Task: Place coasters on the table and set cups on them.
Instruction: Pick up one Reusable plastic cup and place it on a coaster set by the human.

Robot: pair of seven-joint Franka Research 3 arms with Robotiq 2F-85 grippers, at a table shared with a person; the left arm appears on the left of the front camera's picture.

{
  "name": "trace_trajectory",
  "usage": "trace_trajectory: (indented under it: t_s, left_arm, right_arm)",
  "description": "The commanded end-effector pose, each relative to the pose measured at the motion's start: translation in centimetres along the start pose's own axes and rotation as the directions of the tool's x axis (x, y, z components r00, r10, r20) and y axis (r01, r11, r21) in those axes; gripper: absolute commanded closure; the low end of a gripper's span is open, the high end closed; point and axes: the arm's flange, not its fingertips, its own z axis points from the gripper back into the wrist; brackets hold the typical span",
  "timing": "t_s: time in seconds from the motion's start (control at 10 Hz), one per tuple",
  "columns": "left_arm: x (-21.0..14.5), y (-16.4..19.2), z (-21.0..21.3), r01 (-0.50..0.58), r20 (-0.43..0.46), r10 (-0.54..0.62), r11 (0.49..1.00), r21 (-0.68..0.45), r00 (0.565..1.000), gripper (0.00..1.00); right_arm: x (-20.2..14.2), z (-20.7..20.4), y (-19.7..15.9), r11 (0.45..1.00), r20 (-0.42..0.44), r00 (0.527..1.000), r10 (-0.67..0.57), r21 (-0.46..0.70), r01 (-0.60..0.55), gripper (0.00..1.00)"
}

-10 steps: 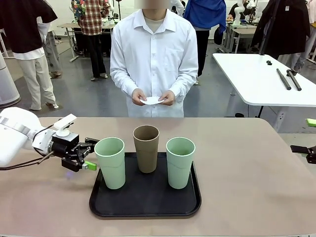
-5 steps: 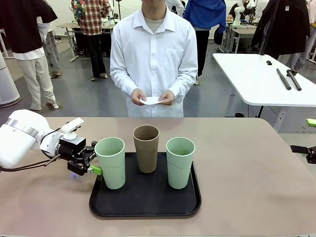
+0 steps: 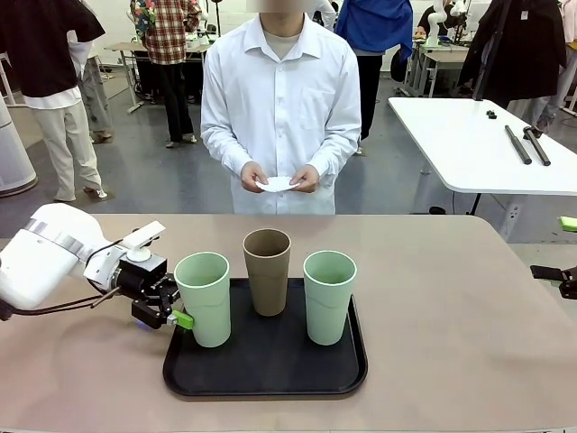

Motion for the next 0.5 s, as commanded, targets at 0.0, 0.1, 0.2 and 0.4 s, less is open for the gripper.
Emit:
trace_trajectory:
  t_s: [0.0, 0.1, 0.2, 0.4]
  left_arm:
    - [-0.3, 0.4, -0.7, 0.022, -0.028, -0.023, 0.999, -0.027, 0.999, 0.00]
    - [-0.5, 0.3, -1.4, 0.021, -0.035, -0.022, 0.999, -0.050, 0.999, 0.00]
    - [-0.6, 0.2, -1.8, 0.040, -0.051, -0.044, 0.996, -0.079, 0.998, 0.00]
    - [-0.3, 0.1, -2.2, 0.078, -0.034, -0.082, 0.992, -0.099, 0.996, 0.00]
  right_arm:
    - [0.4, -0.1, 0.1, 1.000, 0.013, 1.000, 0.001, 0.024, -0.002, 0.00]
    - [0.4, -0.1, 0.1, 1.000, 0.013, 1.000, 0.001, 0.024, -0.002, 0.00]
    - [0.4, -0.1, 0.1, 1.000, 0.013, 1.000, 0.001, 0.024, -0.002, 0.00]
    - [0.4, -0.1, 0.1, 1.000, 0.013, 1.000, 0.001, 0.024, -0.002, 0.00]
